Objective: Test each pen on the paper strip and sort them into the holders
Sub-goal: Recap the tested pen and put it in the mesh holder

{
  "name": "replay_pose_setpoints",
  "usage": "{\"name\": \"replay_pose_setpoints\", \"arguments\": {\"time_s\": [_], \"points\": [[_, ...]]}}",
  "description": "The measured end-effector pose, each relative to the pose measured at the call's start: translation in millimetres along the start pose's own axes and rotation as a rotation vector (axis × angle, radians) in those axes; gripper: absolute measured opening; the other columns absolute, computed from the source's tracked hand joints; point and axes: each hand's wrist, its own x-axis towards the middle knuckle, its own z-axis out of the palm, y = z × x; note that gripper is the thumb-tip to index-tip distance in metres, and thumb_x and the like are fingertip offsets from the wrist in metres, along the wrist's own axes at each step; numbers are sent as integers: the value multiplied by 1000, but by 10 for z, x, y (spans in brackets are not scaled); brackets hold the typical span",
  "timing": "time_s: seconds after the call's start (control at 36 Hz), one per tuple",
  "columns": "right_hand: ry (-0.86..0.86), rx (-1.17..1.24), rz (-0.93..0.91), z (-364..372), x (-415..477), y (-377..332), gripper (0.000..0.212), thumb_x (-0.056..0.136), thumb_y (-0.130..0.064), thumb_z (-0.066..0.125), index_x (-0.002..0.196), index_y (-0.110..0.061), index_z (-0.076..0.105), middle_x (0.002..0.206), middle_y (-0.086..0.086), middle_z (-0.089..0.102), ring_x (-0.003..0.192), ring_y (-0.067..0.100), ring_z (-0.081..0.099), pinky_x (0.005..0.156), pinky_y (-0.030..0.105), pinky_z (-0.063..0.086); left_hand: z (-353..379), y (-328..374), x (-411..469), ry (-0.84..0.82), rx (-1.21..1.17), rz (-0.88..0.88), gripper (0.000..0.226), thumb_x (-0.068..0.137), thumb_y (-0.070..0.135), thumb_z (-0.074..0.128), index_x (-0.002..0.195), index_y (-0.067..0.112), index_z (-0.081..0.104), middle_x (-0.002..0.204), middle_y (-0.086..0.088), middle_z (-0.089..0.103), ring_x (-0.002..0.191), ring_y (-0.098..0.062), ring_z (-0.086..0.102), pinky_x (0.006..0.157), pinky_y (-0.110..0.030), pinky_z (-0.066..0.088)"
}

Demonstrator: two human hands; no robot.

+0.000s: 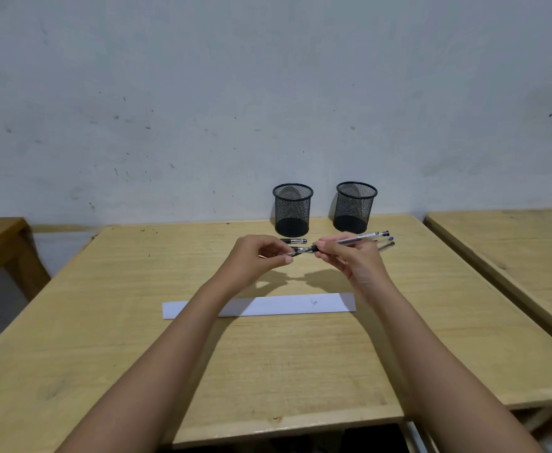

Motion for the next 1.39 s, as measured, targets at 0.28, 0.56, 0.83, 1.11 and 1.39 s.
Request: {"name": "replay_pose_setpoints", "arguments": {"time_s": [0.28,0.56,0.83,1.11,1.39], "points": [[-95,-95,-37,-20,-42,-14,13,69,0,73,81,2,69,71,8,72,68,17,69,64,18,54,50,133,-70,-37,-263,-57,13,76,5,73,88,7,71,78,-9,70,72,-10,67,75,-20,54],[-123,-132,-77,-6,-65,-11,20,59,-10,76,77,-3,71,70,5,71,66,16,68,64,19,54,99,179,-101,-14,-468,-146,11,75,-2,71,86,1,71,71,-4,72,66,-15,70,72,-21,57],[-132,-150,-129,53,-34,-74,17,61,-7,75,77,-4,69,65,4,70,62,14,67,63,20,53,44,231,-58,2,-468,-77,7,77,0,70,82,3,71,72,-7,71,65,-15,69,69,-20,57],[-105,-164,-148,47,50,-123,18,64,-6,75,81,-4,69,70,3,73,67,13,68,66,20,54,86,239,36,45,-502,-51,10,78,0,68,87,-2,70,79,-14,69,67,-14,67,73,-21,57],[-48,-45,-132,-113,200,-372,13,79,4,63,75,-7,68,66,-1,71,63,9,66,64,14,51,-157,296,234,104,-417,-50,11,75,1,73,86,2,71,72,-1,72,68,-8,66,71,-16,54]]}}
